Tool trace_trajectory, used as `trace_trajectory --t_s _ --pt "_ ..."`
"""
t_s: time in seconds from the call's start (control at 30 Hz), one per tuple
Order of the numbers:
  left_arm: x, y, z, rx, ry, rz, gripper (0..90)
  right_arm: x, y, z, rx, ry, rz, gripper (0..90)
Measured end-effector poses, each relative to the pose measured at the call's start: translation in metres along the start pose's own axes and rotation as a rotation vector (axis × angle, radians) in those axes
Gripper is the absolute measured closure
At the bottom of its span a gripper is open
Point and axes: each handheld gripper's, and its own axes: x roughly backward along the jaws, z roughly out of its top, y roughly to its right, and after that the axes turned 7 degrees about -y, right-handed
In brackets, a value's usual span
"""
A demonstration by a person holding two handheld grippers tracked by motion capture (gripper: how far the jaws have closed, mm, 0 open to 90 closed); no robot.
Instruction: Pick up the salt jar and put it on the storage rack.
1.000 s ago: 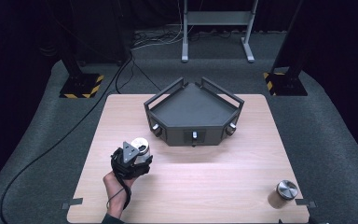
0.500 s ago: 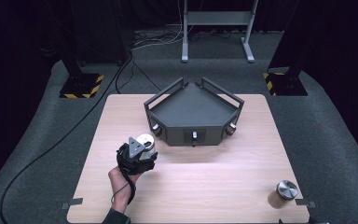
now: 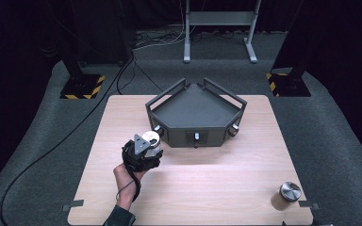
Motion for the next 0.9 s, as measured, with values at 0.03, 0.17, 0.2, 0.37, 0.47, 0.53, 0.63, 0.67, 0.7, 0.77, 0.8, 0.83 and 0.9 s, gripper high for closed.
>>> trace_trajectory --t_s 0.03,0.17,0.2,0.37,0.47,0.53,0.63,0.67,0.7,0.77,0.8,0.83,0.9 --pt "-0.001 0.000 0.001 -0.002 -0.002 -0.003 31.5 0.000 0.000 0.000 -0.001 0.000 0.001 0.0" --pt "-0.005 0.000 0.004 0.000 -0.001 -0.012 31.5 0.000 0.000 0.000 0.001 0.001 0.000 0.0" --pt "-0.005 0.000 0.005 -0.001 -0.001 -0.014 31.5 0.000 0.000 0.000 0.001 0.001 0.000 0.0" --pt "-0.007 0.002 0.009 -0.009 0.004 -0.017 31.5 0.001 0.001 0.001 0.000 0.000 -0.002 0.0" --pt "-0.009 0.002 0.012 -0.012 0.001 -0.020 31.5 0.000 0.001 0.001 0.001 -0.001 0.001 0.0" --pt "-0.010 0.002 0.014 -0.012 0.001 -0.021 31.5 0.000 0.001 0.001 0.001 0.000 0.002 0.0" --pt "-0.011 0.002 0.015 -0.012 0.001 -0.022 31.5 0.000 0.001 0.001 0.001 -0.001 0.002 0.0" --pt "-0.012 0.002 0.015 -0.012 0.003 -0.023 31.5 0.000 0.001 0.001 0.001 -0.002 0.002 0.0" --pt "-0.013 0.002 0.015 -0.011 0.003 -0.025 31.5 0.001 0.001 0.001 0.000 -0.001 0.001 0.0" --pt "-0.014 0.002 0.016 -0.008 0.002 -0.027 31.5 0.001 0.001 0.001 0.000 -0.001 0.001 0.0" --pt "-0.015 0.002 0.017 -0.007 0.001 -0.028 31.5 0.001 0.001 0.001 0.000 -0.001 0.003 0.0" --pt "-0.016 0.002 0.018 -0.008 0.000 -0.028 31.5 0.001 0.001 0.001 0.000 -0.001 0.004 0.0" --pt "-0.017 0.002 0.019 -0.006 0.002 -0.030 31.5 0.001 0.001 0.001 0.000 -0.001 0.004 0.0"
